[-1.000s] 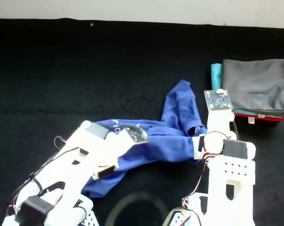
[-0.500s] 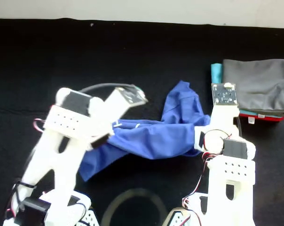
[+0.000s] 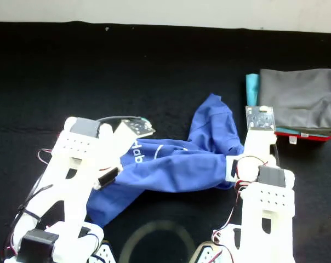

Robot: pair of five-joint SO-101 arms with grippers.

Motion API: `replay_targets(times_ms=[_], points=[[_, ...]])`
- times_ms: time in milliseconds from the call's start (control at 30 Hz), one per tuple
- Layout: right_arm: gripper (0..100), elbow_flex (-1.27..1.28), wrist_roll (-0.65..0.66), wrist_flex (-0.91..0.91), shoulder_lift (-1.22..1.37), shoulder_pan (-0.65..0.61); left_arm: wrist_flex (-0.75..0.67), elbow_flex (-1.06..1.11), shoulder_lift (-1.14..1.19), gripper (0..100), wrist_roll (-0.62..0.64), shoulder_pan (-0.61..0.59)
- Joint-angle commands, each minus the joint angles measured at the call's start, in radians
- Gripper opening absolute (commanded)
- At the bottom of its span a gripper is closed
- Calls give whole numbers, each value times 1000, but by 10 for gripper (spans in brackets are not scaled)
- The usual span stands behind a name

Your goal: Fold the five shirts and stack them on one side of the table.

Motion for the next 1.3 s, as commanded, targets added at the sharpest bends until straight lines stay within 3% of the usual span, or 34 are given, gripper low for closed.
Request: replay_targets(times_ms=[0,133,267,333,467,600,900,1067,1267], points=[[6,-47,38,82,-25,4,38,-18,-24,14,-6,-8],[28,-226,94,219,-19,-13,169,-140,-24,14,-6,-7],[162,-400,91,308,-15,-79,210,-274,-25,41,-5,-48],[215,-433,91,306,-15,-137,210,-318,-19,107,-9,-81],[220,-467,66,217,18,-216,210,-378,-21,254,-9,-157],[220,-587,-38,165,114,-223,210,-404,-24,243,-9,-217],[226,-845,-80,182,653,-532,210,-499,-18,235,-8,-481],[294,-1004,-78,228,935,-662,196,-496,-16,235,-11,-622],[297,-1133,-74,236,1170,-783,176,-496,-16,235,-11,-753]])
